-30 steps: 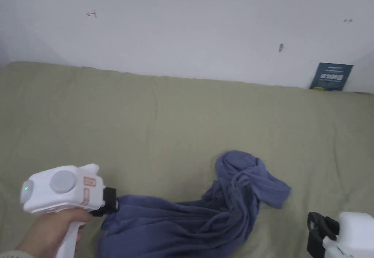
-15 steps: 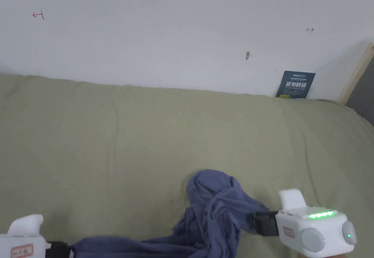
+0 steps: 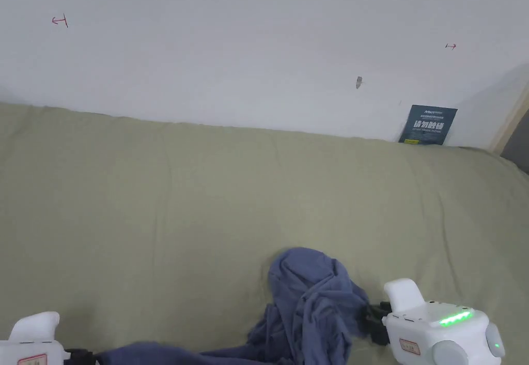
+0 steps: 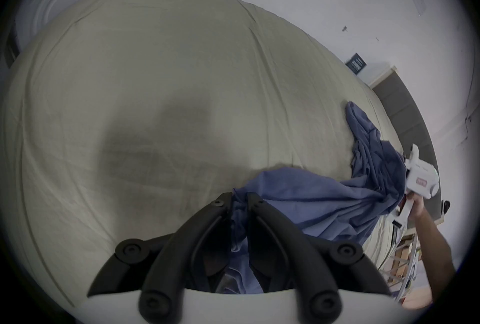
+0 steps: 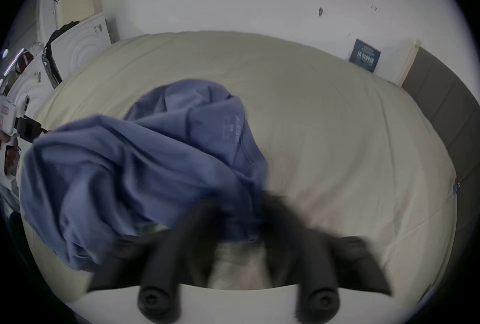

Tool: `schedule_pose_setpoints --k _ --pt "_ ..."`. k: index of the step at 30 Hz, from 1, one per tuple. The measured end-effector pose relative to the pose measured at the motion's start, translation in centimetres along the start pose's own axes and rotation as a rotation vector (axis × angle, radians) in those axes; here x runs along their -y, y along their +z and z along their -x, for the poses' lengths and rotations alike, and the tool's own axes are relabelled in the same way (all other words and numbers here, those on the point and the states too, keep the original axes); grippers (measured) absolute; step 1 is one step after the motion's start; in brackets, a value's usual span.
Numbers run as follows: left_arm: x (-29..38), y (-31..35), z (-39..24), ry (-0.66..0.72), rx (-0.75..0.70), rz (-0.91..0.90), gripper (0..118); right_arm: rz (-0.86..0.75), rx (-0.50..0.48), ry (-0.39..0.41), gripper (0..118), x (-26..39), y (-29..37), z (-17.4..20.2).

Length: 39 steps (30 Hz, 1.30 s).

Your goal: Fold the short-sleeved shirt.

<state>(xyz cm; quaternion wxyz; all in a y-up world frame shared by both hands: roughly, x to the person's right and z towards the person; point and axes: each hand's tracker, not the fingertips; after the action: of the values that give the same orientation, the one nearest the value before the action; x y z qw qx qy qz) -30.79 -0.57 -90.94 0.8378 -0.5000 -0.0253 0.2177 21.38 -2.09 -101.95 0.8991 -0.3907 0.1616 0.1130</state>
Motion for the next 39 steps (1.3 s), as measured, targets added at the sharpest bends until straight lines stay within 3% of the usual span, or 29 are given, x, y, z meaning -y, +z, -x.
schedule_pose_setpoints --k 2,5,12,16,28,36,39 --pt "0.1 -0.1 -0.1 0.051 0.007 -0.012 11 -0.005 -0.035 -0.034 11 -0.2 1.0 0.2" --pt "0.8 1.1 -0.9 -0.013 -0.010 -0.084 11 -0.009 -0.030 -0.045 11 -0.7 3.3 0.3" --pt "0.5 8.9 -4.1 -0.075 0.039 -0.347 11 -0.172 0.001 -0.187 11 -5.4 12.7 -0.9" --pt "-1.2 14.7 -6.7 -0.152 0.028 -0.481 11 -0.323 0.038 -0.193 11 -9.4 19.9 -1.1" --pt "-9.1 28.9 -10.0 -0.162 0.025 -0.779 11 -0.573 0.092 -0.186 11 -20.3 37.6 -1.6" --pt "-16.8 37.0 -11.7 -0.162 -0.021 -0.912 9 -0.658 0.219 -0.164 11 -27.7 44.2 -3.5" --pt "-18.5 38.0 -12.3 -0.168 -0.046 -0.927 9 -0.686 0.222 -0.173 11 -29.4 45.0 -4.1"
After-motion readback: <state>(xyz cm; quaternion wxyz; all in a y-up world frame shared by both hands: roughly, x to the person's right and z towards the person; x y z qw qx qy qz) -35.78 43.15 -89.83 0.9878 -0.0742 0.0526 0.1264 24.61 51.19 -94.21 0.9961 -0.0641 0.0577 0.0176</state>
